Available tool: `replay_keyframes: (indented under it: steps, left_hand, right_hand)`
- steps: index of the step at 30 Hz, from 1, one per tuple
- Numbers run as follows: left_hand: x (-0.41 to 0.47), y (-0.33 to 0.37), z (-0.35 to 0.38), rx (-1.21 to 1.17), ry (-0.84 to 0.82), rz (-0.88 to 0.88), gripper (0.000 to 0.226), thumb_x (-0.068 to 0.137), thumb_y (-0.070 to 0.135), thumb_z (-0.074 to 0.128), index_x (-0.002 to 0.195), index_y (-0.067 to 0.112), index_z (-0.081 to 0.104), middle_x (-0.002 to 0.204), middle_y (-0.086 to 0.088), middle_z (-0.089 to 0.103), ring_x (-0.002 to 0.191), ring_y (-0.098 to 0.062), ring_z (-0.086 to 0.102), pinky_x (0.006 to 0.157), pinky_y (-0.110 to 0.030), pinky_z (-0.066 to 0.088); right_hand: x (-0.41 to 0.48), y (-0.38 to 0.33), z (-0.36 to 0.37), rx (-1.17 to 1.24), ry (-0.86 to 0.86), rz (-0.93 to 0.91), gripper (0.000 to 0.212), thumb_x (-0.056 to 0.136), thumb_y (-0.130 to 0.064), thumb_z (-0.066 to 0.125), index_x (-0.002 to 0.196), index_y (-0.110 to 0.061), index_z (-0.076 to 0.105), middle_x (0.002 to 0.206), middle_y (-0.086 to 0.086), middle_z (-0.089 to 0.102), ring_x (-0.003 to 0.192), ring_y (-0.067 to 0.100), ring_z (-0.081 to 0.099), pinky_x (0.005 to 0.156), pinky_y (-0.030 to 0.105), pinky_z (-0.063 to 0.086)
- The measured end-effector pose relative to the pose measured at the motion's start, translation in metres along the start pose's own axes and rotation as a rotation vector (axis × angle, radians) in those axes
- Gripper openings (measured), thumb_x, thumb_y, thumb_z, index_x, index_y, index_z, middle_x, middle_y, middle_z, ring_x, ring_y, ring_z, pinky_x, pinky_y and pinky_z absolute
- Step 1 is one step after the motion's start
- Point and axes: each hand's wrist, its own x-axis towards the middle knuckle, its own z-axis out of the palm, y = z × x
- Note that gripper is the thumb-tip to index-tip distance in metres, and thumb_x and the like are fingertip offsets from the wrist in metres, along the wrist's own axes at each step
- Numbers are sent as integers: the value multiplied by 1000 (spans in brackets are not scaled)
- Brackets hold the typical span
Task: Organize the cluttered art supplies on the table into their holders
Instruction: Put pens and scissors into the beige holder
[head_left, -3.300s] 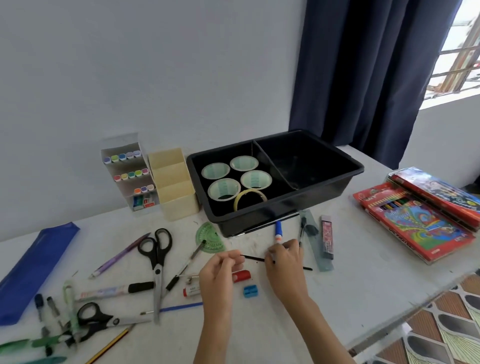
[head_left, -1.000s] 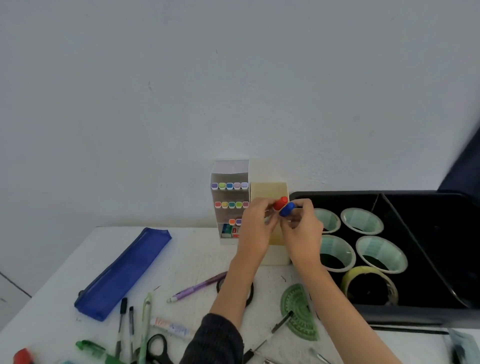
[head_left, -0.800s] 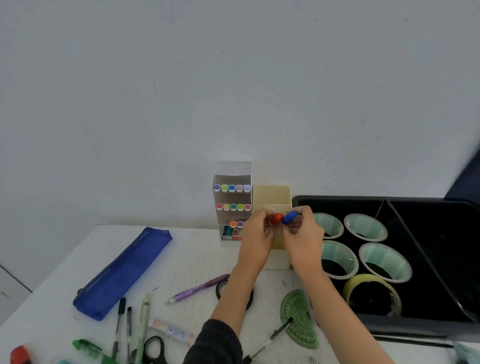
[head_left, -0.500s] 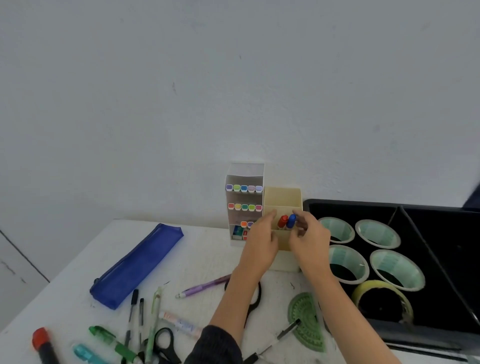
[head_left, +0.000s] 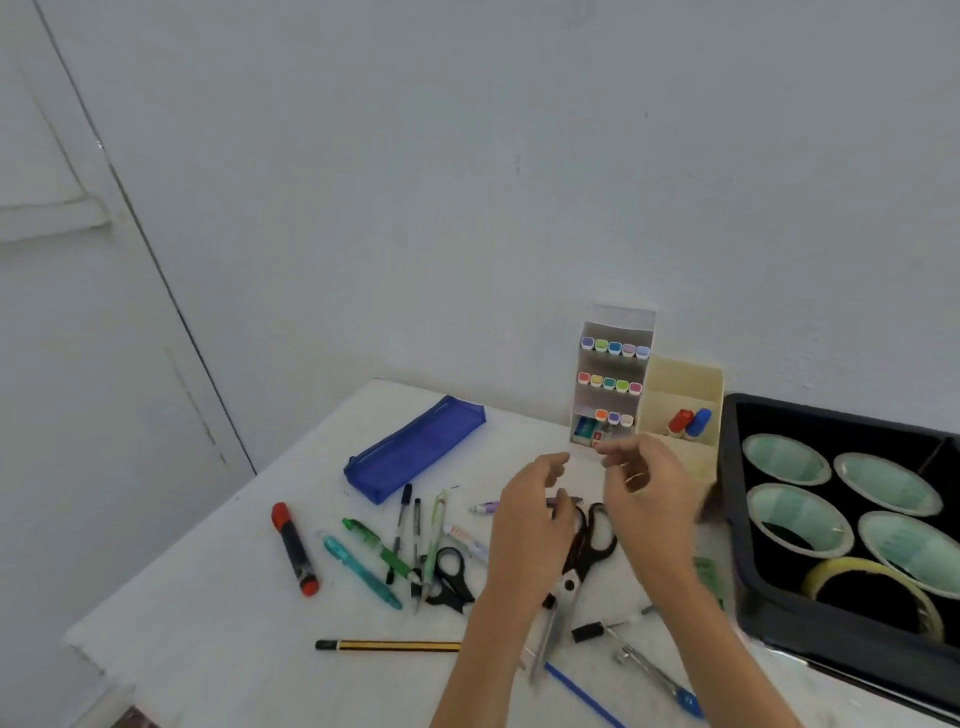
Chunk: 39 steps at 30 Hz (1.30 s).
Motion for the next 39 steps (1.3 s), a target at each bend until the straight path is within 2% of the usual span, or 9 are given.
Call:
replay_keyframes:
  steps: [6,11,16,19,25,29,32,35,39]
  left_hand:
    - [-47,-26,-37,40,99,-149,35,92,8,51,120,28,54,112,14,59,106,-1,53,93,-16,44]
    - [-72,-52,-71,66,217,-250,31,91,5,53,115,24,58,110,11,60,103,-3,56,88,-10,43]
    - [-83,-87,-103,211,454,-389,24,90,8,55,111,17,62,107,3,60,104,-12,55,89,-22,46]
    - [-78,-108,-119,350,549,-486,24,89,11,57,113,12,60,110,-6,56,105,-17,49,80,-21,40]
    - [-60,-134,-143,352,587,-575,31,86,22,64,110,4,54,107,-14,52,95,-21,47,75,-24,35]
    - [-44,-143,-152,310,607,-629,25,86,20,64,101,2,54,103,-16,54,85,-21,49,71,-26,37]
    - [-35,-147,-155,289,607,-671,28,86,12,64,108,0,51,107,-19,55,89,-26,53,76,-31,43]
    - [-31,-142,-155,198,605,-684,39,88,14,62,121,-3,48,109,-21,58,94,-29,57,78,-30,42]
    - [-25,-121,-147,39,573,-600,44,89,13,61,128,-3,46,103,-19,64,78,-15,53,72,-20,41]
  right_hand:
    - [-69,-8,38,138,-260,143,35,83,12,52,79,-21,66,80,-9,67,75,0,60,66,8,46]
    - [-109,-15,60,162,-365,224,33,82,12,53,76,-17,67,77,-4,67,68,5,60,60,9,45]
    - [-139,-24,78,137,-489,211,38,82,13,52,74,-23,65,78,-9,65,72,-1,58,65,9,46]
    - [-152,-27,86,105,-522,220,39,83,12,51,74,-23,65,80,-9,65,75,-4,58,67,8,46]
    - [-161,-27,97,57,-527,235,40,84,9,53,72,-28,62,82,-10,65,80,-5,58,70,10,48]
    - [-156,-18,95,-26,-416,165,40,85,9,52,71,-29,60,83,-11,62,73,2,58,65,12,45]
    - [-142,-6,88,-225,-269,50,27,82,7,58,84,-18,66,87,-5,58,71,7,55,60,16,46]
    - [-127,12,81,-468,-190,-64,31,67,9,70,91,-11,70,85,1,58,77,16,50,63,27,48]
    - [-121,30,78,-713,-216,24,33,62,-4,76,94,-9,70,85,7,58,79,26,51,68,36,44]
